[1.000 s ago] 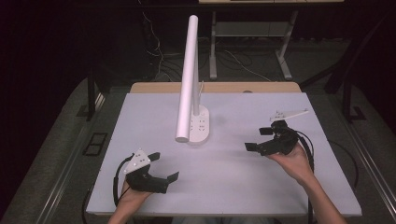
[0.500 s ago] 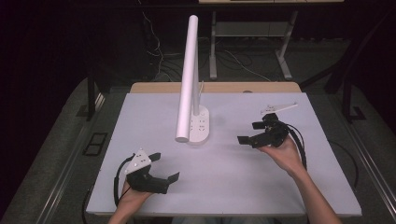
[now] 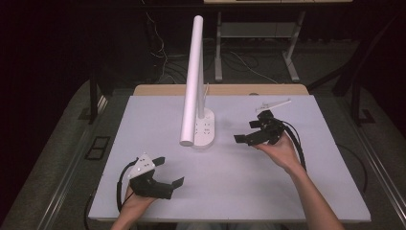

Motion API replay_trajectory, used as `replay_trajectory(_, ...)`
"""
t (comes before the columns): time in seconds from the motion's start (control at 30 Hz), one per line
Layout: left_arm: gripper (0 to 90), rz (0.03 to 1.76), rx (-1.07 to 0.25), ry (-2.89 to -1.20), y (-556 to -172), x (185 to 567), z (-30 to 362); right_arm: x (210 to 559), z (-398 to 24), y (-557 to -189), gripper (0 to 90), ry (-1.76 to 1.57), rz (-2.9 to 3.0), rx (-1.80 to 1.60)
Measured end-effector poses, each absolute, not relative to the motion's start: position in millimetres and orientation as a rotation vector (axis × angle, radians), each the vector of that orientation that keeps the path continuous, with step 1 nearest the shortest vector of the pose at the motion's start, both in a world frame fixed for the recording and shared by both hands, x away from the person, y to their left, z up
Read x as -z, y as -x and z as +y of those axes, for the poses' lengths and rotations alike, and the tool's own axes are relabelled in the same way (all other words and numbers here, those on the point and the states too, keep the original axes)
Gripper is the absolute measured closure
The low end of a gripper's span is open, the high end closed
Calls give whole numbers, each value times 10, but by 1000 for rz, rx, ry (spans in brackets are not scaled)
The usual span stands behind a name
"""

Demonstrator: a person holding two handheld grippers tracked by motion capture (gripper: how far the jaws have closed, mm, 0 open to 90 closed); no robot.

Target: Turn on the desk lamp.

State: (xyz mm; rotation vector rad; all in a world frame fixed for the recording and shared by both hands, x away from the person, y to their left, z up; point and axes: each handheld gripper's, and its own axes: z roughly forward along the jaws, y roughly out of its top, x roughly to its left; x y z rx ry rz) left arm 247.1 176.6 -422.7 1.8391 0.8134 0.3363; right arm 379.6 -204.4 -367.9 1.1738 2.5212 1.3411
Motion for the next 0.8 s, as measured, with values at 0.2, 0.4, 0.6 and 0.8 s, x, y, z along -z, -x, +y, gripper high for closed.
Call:
replay_trajectory(0.2,0,813,-339,-1846,-2474,4228,1774,3680,-1986,-3910,4,-1198,2509,-1348)
replay_trajectory(0.4,0,814,-340,-1844,-2472,4225,1777,3645,-1885,-4050,4,-1219,2504,-1343)
replay_trajectory(0.6,0,811,-338,-1845,-2473,4224,1781,3647,-1765,-4136,4,-1207,2530,-1319)
replay_trajectory(0.8,0,811,-336,-1842,-2469,4222,1778,3647,-1671,-4227,4,-1220,2530,-1309)
